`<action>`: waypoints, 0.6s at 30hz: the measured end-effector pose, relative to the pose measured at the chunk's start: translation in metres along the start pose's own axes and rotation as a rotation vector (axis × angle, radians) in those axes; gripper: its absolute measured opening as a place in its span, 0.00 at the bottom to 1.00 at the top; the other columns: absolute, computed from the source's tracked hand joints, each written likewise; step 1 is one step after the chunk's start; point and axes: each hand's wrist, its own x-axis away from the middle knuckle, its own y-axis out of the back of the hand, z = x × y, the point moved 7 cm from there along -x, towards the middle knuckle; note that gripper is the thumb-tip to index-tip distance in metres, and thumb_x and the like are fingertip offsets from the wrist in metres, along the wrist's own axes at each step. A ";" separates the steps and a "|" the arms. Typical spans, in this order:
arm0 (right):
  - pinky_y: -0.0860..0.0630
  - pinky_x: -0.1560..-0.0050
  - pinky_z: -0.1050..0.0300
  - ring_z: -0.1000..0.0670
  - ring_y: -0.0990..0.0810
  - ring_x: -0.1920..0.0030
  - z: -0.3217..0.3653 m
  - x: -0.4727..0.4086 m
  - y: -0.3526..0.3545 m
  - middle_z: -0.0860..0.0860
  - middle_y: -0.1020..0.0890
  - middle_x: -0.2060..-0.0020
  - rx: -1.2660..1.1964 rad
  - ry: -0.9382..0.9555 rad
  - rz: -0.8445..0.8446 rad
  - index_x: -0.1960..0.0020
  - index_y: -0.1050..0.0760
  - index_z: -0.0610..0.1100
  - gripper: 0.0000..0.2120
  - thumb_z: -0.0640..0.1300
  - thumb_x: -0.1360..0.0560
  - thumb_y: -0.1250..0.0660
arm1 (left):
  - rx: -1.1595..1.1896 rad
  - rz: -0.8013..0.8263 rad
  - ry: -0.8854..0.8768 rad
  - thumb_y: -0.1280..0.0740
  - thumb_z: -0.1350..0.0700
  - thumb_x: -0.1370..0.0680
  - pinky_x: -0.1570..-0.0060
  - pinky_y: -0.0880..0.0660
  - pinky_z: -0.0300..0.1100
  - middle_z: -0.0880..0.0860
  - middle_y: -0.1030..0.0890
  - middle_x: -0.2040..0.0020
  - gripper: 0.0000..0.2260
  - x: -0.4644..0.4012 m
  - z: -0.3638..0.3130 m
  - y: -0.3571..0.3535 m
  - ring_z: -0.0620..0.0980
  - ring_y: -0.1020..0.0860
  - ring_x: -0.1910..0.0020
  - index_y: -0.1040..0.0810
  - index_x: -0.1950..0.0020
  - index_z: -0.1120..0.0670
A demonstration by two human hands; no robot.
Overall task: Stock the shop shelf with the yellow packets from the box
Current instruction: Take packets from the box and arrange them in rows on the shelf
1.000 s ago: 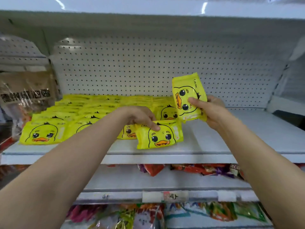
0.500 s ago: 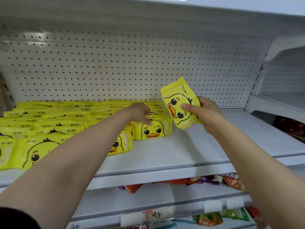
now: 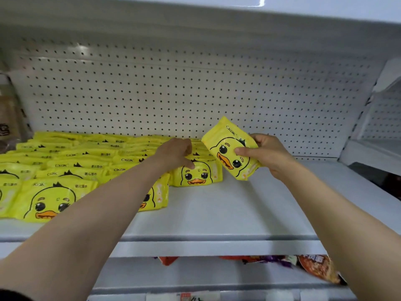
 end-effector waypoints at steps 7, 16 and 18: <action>0.22 0.65 0.60 0.51 0.15 0.59 -0.010 -0.011 -0.007 0.50 0.14 0.56 -0.006 -0.009 0.029 0.48 0.20 0.43 0.18 0.41 0.35 0.19 | 0.077 -0.028 -0.085 0.20 0.51 0.36 0.60 0.30 0.41 0.42 0.26 0.60 0.16 -0.006 -0.006 -0.004 0.49 0.25 0.55 0.25 0.55 0.47; 0.18 0.55 0.54 0.50 0.14 0.55 -0.009 -0.021 -0.023 0.49 0.14 0.55 0.219 0.002 0.219 0.49 0.19 0.44 0.17 0.40 0.35 0.19 | 0.435 -0.229 0.008 0.34 0.45 0.22 0.59 0.28 0.35 0.45 0.20 0.52 0.11 0.018 0.001 0.043 0.41 0.23 0.55 0.21 0.48 0.51; 0.18 0.49 0.51 0.49 0.14 0.52 -0.008 -0.021 -0.042 0.49 0.14 0.53 0.319 0.018 0.311 0.49 0.19 0.44 0.17 0.39 0.35 0.19 | 0.511 -0.218 -0.020 0.34 0.43 0.22 0.57 0.30 0.34 0.41 0.20 0.51 0.12 0.024 -0.009 0.055 0.37 0.24 0.51 0.21 0.46 0.50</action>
